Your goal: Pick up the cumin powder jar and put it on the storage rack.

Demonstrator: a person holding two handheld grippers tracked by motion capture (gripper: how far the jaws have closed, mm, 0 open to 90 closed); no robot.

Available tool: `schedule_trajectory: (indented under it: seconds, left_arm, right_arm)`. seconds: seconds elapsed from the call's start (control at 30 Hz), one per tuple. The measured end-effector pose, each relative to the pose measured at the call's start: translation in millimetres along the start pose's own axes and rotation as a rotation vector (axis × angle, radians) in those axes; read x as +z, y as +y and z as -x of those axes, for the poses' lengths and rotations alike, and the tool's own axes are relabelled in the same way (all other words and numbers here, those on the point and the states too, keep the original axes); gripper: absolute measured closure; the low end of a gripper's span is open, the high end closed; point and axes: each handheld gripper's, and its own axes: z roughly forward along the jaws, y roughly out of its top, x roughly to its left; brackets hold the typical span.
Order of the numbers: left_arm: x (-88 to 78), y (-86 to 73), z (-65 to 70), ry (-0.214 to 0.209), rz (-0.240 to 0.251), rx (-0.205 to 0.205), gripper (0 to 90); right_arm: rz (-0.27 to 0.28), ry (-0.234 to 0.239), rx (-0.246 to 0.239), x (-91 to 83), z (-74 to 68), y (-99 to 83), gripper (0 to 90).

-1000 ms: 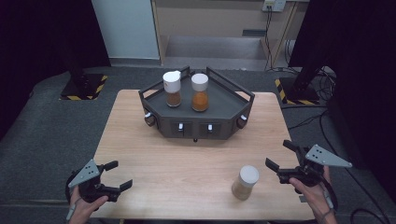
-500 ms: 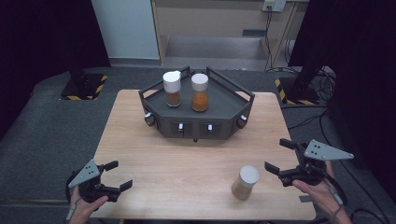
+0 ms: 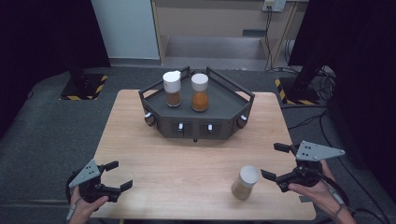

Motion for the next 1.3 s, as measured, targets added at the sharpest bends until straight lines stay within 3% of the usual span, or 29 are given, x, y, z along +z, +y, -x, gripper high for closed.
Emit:
schedule_trajectory:
  seconds: [0.33, 0.6, 1.3]
  left_arm:
    - [0.0, 0.0, 0.2, 0.002, -0.001, -0.001, 0.7]
    - [0.1, 0.4, 0.1, 0.001, -0.003, 0.001, 0.7]
    - [0.3, 0.7, 0.2, 0.003, -0.008, 0.000, 0.7]
  right_arm:
    - [-0.077, 0.024, 0.000, 20.2, 0.1, -4.6, 3.6]
    - [-0.115, 0.043, -0.027, 33.7, -3.6, -6.4, 4.5]
    - [-0.139, 0.069, -0.024, 59.3, -5.0, -32.6, 9.6]
